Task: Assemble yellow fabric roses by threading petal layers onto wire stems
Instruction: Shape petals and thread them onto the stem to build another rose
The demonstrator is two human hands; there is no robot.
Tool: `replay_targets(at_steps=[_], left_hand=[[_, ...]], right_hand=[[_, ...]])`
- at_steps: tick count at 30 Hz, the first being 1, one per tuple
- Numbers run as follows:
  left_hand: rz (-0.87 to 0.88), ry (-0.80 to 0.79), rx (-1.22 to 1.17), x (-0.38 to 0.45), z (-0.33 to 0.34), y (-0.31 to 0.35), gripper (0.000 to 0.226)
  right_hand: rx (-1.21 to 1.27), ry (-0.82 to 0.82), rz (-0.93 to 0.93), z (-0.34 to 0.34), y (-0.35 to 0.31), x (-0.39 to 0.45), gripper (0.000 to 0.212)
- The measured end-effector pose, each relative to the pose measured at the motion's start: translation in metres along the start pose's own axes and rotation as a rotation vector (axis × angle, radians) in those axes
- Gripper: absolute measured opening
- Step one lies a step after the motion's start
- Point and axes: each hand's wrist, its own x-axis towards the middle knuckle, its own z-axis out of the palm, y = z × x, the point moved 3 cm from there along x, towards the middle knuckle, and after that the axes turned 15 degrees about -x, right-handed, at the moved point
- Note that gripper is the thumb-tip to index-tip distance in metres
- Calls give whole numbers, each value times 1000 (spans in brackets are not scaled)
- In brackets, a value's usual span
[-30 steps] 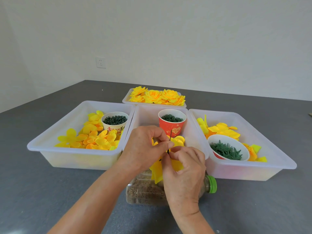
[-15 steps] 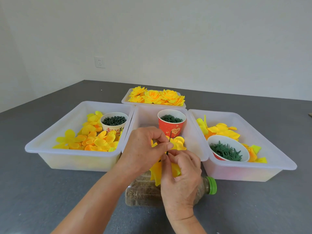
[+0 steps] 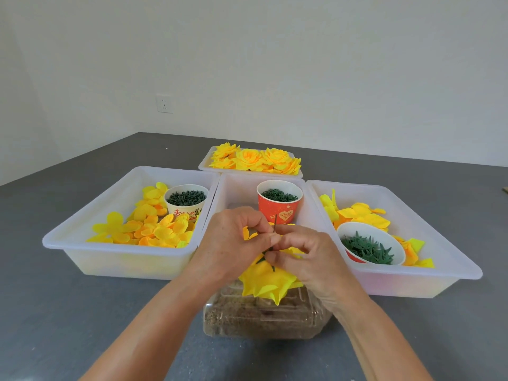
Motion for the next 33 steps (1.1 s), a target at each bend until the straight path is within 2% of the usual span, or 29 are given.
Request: replay_targets(at_steps=[3, 7, 11, 14, 23, 33], left_hand=[[15, 7, -17, 1, 0, -2, 30], [30, -2, -10, 2, 0, -3, 30], [29, -1, -7, 3, 0, -5, 29], [32, -3, -5, 4, 0, -7, 29], [19, -13, 5, 5, 2, -6, 27], [3, -12, 16, 6, 2, -7, 22]], right_hand=[[-121, 54, 19, 1, 3, 1, 24], [-209, 114, -21, 3, 3, -3, 30], [-253, 161, -45, 6, 5, -5, 27], [-231, 181, -44, 8, 6, -8, 33], [-82, 134, 35, 11, 12, -11, 22], [-105, 87, 73, 12, 15, -11, 18]])
